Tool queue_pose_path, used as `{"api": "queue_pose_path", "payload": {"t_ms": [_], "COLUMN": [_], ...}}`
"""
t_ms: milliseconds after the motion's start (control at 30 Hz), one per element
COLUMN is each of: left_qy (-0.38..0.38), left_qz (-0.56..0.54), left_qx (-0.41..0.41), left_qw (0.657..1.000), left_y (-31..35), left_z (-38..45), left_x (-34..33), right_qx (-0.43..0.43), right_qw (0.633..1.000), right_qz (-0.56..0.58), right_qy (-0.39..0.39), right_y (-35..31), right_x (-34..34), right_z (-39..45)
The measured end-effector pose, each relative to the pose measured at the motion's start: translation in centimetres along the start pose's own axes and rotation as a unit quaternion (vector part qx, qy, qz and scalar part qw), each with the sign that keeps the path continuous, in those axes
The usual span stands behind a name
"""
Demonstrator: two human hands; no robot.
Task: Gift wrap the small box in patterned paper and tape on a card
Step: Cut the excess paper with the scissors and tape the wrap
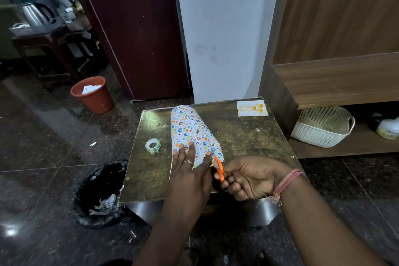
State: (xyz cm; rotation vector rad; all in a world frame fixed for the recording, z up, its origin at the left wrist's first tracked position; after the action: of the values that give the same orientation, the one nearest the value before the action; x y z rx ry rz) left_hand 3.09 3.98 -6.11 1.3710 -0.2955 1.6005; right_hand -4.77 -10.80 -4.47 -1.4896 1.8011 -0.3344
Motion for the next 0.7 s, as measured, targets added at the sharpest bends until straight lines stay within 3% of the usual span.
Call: {"api": "queue_pose_path", "payload": {"t_ms": [700], "left_qy": [-0.001], "left_qz": [-0.003], "left_qx": [0.02], "left_qw": [1.0], "left_y": [0.03], "left_z": [0.18], "left_x": [-0.13], "right_qx": [0.026], "right_qw": [0.999], "right_qz": [0.022], "right_qy": [0.004], "right_y": [-0.59], "right_x": [0.71], "right_z": [0.8]}}
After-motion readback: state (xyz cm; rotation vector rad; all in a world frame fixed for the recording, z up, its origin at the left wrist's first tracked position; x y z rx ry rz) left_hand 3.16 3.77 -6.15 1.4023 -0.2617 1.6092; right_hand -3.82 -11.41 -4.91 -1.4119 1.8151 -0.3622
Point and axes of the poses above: each hand's wrist, its own z-axis towards the middle knuckle, its own x-axis out of the back of the hand, y = z × x, the point moved 3 cm from there along z, towards the middle knuckle, and after that the axes turned 4 degrees about -z, right-handed, at the moved point
